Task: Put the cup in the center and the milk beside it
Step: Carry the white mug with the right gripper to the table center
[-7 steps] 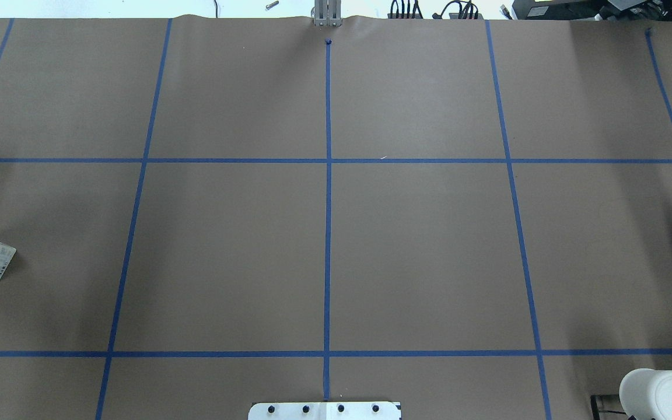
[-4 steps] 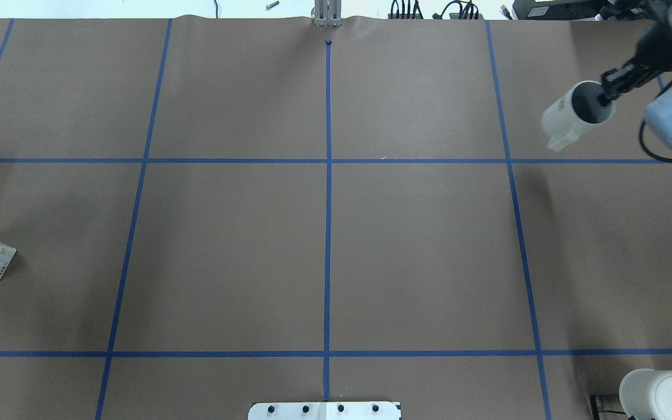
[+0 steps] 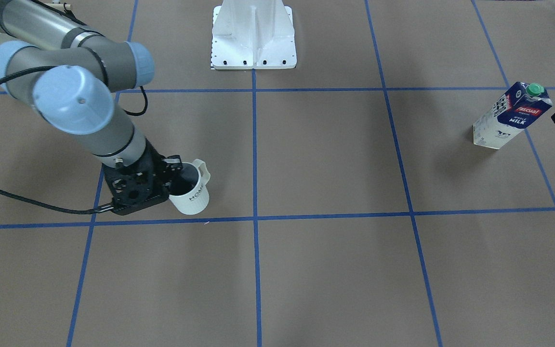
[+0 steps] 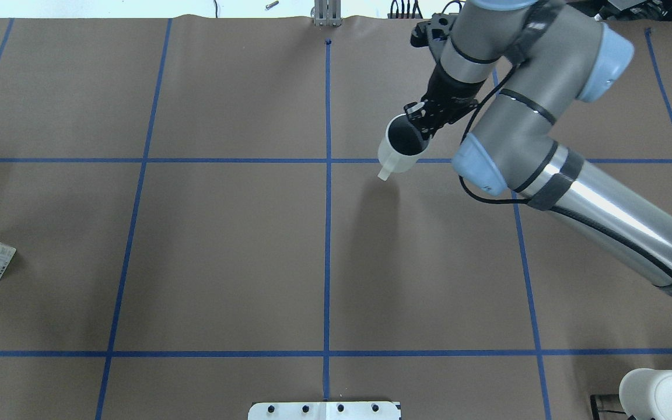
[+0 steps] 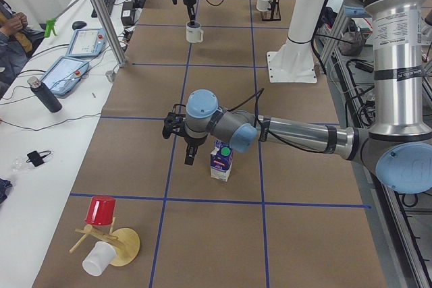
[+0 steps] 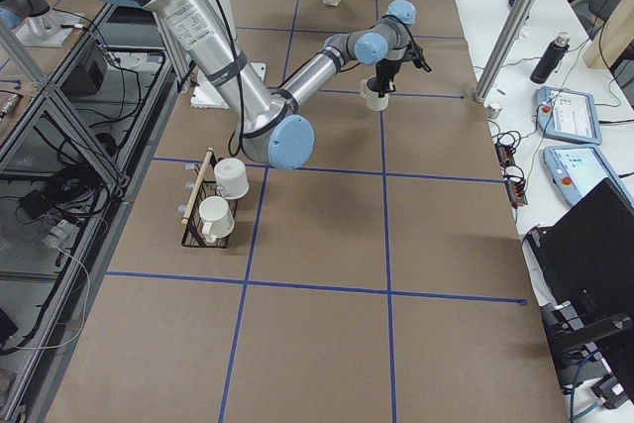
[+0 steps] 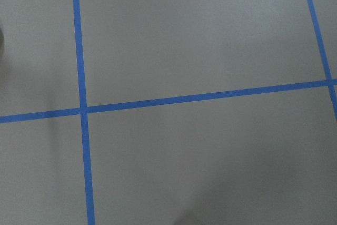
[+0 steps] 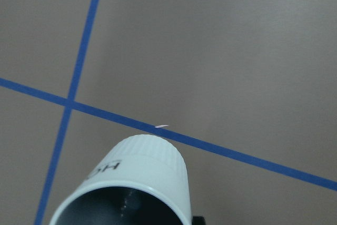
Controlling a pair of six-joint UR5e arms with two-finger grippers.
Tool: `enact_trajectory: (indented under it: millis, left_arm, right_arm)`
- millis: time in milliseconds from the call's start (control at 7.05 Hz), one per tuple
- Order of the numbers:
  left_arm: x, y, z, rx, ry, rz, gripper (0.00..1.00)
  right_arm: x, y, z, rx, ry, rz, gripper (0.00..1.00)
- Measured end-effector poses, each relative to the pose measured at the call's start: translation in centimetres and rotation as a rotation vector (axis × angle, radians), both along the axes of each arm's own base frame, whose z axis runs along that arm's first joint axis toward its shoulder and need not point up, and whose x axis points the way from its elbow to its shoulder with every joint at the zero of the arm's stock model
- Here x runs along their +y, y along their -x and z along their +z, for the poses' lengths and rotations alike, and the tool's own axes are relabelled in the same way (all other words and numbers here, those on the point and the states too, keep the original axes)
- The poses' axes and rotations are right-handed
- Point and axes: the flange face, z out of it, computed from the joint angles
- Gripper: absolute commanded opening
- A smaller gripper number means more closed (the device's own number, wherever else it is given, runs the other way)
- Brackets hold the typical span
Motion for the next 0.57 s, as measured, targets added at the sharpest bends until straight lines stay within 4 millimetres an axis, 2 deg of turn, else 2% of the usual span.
enact_trajectory:
  millis: [142,284,568]
  left_arm:
    - [0.0,0.1,0.0,0.000,-0.001,-0.001,0.98]
    - [0.0,0.1,0.0,0.000,-0.003,-0.002,0.98]
    - [0.4,0.2,0.3,0.000,-0.005,-0.004,0.98]
  right_arm:
    - [0.4,4.0,-2.1,0.009,0.021,-0.008,0.00]
    - [0.7,6.4,-3.5,0.014,0.037,-0.013,0.00]
    - [0.3,9.3,-4.5,0.010,0.044,-0.013,0.00]
